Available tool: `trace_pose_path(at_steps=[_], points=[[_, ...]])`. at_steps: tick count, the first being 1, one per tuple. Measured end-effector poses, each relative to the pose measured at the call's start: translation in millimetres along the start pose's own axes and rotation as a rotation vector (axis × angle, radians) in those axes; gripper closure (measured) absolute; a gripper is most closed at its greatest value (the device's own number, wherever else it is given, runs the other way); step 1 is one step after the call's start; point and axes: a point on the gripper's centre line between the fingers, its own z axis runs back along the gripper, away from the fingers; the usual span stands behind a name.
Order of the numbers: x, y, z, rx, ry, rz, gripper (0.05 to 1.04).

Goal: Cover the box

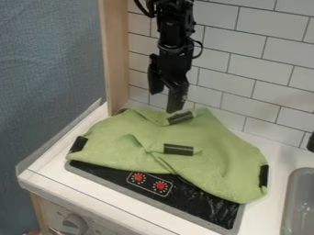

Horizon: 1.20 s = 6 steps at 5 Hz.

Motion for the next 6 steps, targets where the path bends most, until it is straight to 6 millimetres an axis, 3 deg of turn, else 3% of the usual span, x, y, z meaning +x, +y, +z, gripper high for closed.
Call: trace_pose_path(at_steps=[2, 4, 6], points=[[-23.1, -19.2, -1.2, 0.003, 0.035, -0.071, 0.084], [-19.8, -33.0, -6.4, -0.009, 0.027, -0.13, 0.084], [-15.4, -54.2, -28.6, -0.083, 0.036, -0.228, 0.084]])
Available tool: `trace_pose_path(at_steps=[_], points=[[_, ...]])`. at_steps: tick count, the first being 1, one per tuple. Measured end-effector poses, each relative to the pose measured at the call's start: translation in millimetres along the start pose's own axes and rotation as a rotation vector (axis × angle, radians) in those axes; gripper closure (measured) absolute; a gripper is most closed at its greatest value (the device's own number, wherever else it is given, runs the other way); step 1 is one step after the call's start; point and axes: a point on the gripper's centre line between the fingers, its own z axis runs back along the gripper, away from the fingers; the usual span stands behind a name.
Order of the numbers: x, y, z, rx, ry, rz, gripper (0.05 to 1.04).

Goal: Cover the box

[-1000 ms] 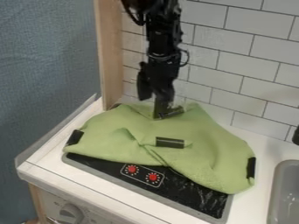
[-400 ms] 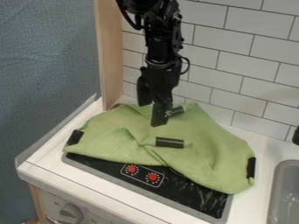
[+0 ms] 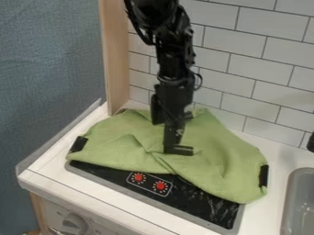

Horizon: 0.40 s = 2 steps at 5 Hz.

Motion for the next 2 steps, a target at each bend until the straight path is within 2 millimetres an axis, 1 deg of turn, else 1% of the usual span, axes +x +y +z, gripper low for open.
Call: trace_pose_path(at_steps=[1, 2], points=[[8.5, -11.2, -5.1, -0.004, 0.012, -0.044, 0.084], [7.7, -12.9, -11.0, -0.005, 0.028, -0.046, 0.144]])
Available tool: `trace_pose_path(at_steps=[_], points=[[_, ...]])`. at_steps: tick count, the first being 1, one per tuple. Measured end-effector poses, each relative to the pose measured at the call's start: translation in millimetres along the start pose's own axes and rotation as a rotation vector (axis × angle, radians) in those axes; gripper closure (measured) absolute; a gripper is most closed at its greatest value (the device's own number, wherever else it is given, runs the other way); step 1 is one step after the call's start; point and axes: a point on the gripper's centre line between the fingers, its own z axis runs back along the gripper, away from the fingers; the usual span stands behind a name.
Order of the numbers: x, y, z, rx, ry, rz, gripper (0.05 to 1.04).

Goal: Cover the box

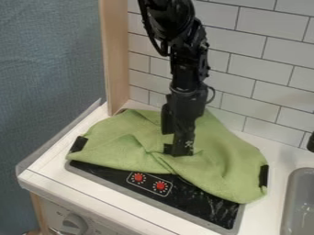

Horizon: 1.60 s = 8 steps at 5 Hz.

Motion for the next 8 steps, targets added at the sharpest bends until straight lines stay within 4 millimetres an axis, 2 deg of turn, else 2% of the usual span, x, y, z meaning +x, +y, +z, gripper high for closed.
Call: trace_pose_path(at_steps=[1, 2, 3, 4, 5, 7, 8], points=[[-4.2, -3.5, -13.6, -0.028, 0.033, 0.004, 0.422], [0.4, 1.1, -18.1, -0.033, 0.041, 0.0, 0.526], [2.6, 2.1, -20.0, -0.036, 0.043, 0.0, 0.665], [3.2, 2.1, -20.0, -0.036, 0.04, 0.002, 0.859], [4.2, 3.1, -18.7, -0.031, 0.034, 0.005, 0.975], [2.2, 1.2, -16.4, -0.046, 0.039, 0.011, 1.014], [-2.9, 2.2, 3.9, -0.017, 0.014, 0.029, 1.014]])
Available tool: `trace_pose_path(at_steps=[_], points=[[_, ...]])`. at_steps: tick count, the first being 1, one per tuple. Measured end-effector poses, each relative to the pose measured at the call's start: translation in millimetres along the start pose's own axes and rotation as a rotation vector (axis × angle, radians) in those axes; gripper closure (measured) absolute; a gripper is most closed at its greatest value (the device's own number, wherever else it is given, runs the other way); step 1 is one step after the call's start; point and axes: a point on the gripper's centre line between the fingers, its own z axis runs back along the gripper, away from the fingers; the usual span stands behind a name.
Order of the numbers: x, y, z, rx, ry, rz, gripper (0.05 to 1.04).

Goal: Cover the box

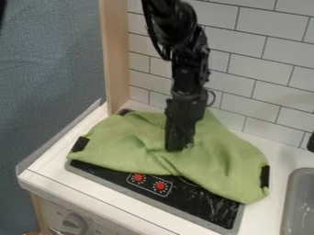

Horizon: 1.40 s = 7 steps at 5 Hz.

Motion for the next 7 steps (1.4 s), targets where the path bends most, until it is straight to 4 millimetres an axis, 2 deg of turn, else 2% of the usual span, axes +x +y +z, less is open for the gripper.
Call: trace_pose_path(at_steps=[2, 3, 4, 6, 7], points=[[-20.2, -6.2, 34.2, 0.077, -0.026, 0.019, 1.014], [-34.6, -21.9, 44.6, 0.088, -0.025, 0.03, 1.014], [-53.0, -46.7, 43.6, 0.039, -0.024, 0.052, 1.014], [-74.9, -89.4, 14.0, -0.046, 0.02, -0.005, 1.014], [-88.9, -106.7, -11.5, -0.123, 0.027, -0.077, 1.014]])
